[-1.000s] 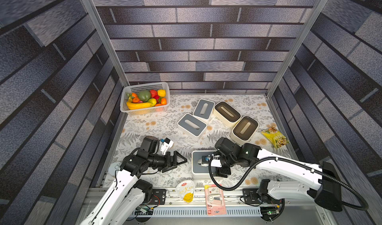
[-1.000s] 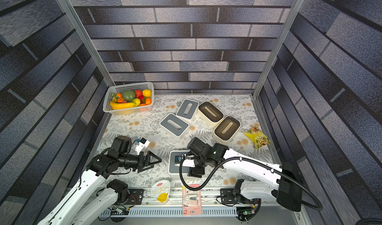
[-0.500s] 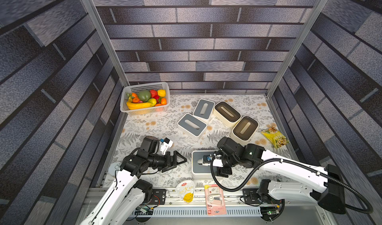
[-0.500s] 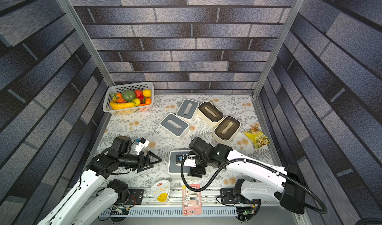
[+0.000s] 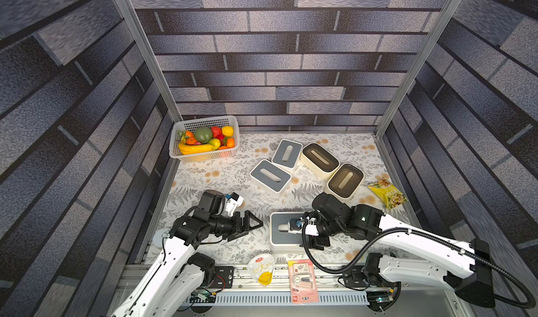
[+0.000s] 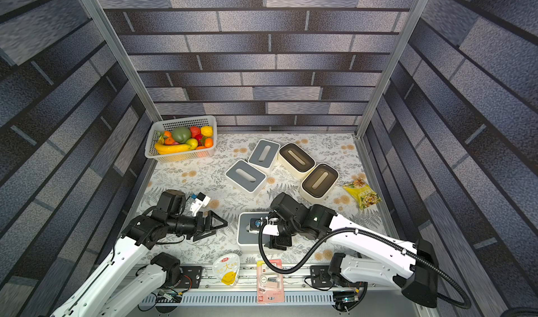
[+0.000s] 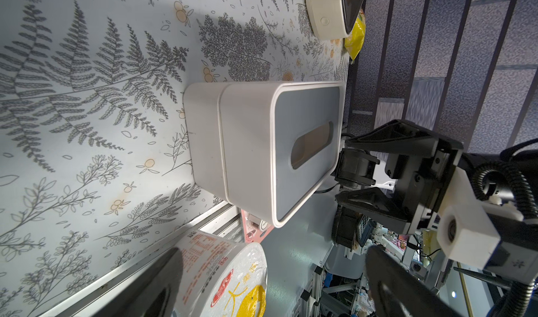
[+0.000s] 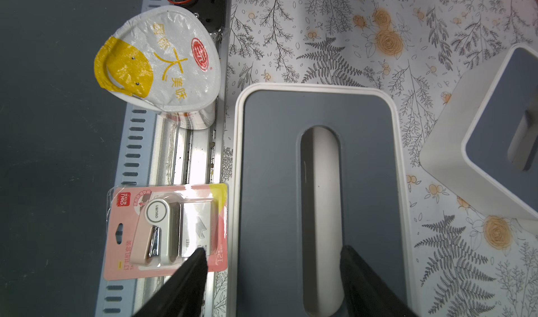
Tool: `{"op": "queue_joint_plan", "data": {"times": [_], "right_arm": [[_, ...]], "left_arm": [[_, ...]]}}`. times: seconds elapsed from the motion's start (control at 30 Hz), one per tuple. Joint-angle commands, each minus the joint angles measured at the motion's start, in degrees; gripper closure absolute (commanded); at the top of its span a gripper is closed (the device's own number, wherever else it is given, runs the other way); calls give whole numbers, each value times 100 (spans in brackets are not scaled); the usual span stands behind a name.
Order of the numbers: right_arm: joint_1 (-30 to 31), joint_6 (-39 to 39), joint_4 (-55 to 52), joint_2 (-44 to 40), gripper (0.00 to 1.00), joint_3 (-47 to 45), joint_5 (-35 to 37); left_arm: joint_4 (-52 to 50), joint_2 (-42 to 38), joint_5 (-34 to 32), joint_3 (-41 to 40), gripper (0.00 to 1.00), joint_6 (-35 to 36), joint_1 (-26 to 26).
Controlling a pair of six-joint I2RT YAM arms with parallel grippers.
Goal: Stack the tissue boxes
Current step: Place the tissue box at the tissue box, then pick up the tissue box from the center of the board.
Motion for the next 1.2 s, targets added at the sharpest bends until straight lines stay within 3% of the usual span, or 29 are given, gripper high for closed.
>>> {"op": "queue_joint_plan", "data": {"times": [0.0,0.17,0.27,0.43,0.6,0.87,1.07,1.17], "right_arm": [[65,106,61,-221,26,-38,-177],[65,243,207,-566,25,-60,92],[57,499,600,-880,21,-151,612],[48,1387,1601,-1407,1,-431,2103],[-82,2316,967,-760,0,293,2823],[-975,3170,1347,602,0,1366,1985],[-1329,2711,1295,2219,0,2546,1720],[-1392,2406,1203,3090,0,3201,1530]], "left_arm": [[-225,66,-122,419,0,183,-33],[-295,137,-312,852,0,471,-1],[-228,181,-357,1023,0,631,144],[-37,448,-172,1275,0,814,554],[177,918,33,1469,0,1021,876],[640,1778,-82,1754,0,817,1555],[774,2279,-292,1846,0,703,2152],[1111,2173,-912,1573,0,672,2156]]}}
